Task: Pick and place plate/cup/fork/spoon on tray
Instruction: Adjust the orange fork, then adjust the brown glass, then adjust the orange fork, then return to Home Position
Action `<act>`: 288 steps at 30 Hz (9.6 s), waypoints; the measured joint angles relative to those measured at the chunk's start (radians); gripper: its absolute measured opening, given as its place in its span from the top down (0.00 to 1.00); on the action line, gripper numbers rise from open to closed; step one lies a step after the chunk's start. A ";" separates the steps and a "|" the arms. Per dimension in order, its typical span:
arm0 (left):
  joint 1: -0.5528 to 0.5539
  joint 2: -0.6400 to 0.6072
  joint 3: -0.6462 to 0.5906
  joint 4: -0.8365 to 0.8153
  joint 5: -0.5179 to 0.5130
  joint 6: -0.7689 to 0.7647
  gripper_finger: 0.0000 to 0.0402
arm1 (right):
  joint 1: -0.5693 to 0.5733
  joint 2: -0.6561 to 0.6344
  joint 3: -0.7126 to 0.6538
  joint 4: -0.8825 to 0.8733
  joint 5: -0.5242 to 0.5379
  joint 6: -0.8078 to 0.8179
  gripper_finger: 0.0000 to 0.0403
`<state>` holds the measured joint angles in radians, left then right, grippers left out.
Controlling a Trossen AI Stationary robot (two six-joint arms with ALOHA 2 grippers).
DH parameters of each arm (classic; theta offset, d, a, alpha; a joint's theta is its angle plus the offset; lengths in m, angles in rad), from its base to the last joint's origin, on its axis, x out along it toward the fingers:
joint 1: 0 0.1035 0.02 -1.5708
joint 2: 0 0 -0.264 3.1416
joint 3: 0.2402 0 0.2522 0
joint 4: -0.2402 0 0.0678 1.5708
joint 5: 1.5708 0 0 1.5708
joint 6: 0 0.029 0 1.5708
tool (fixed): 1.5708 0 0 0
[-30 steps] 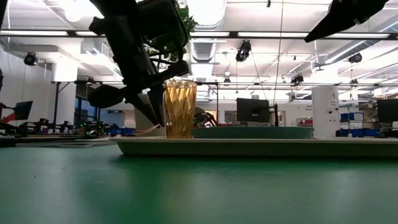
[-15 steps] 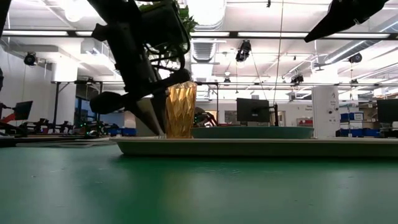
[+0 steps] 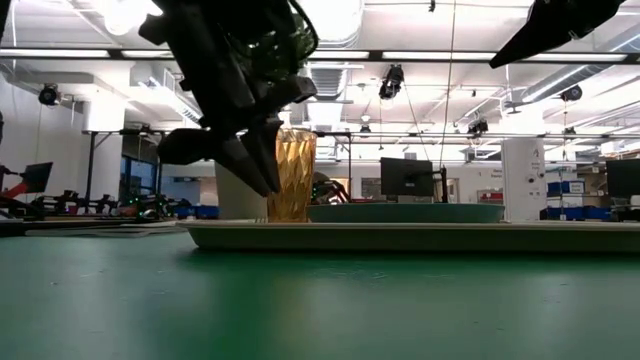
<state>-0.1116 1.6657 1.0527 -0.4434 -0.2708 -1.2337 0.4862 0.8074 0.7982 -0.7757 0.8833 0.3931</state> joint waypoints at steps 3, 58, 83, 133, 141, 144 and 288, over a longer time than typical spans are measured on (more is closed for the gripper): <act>-0.032 0.000 0.000 0.031 -0.023 0.060 0.89 | 0.000 0.000 0.000 0.000 0.000 0.000 0.98; -0.433 -0.290 -0.059 0.580 -0.383 1.247 0.89 | -0.016 0.289 0.007 0.633 -0.169 -0.209 0.98; -0.434 -0.689 -0.440 0.768 -0.505 1.275 0.89 | -0.294 0.871 0.591 0.589 -0.442 -0.333 0.98; -0.435 -0.724 -0.501 0.783 -0.492 1.210 0.89 | -0.428 1.363 0.943 0.351 -0.595 -0.459 0.98; -0.442 -0.721 -0.502 0.783 -0.492 1.187 0.89 | -0.432 1.295 0.943 0.299 -0.455 -0.531 0.98; -0.444 -0.721 -0.502 0.783 -0.494 1.186 0.89 | -0.454 1.284 0.943 0.299 -0.435 -0.577 0.98; -0.439 -0.753 -0.688 0.854 -0.359 1.111 0.89 | -0.332 -0.050 -0.490 1.185 -0.656 -0.515 0.98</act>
<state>-0.5506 0.9129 0.3643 0.4110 -0.6293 -0.1224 0.1547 0.7575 0.3078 0.4089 0.2276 -0.1219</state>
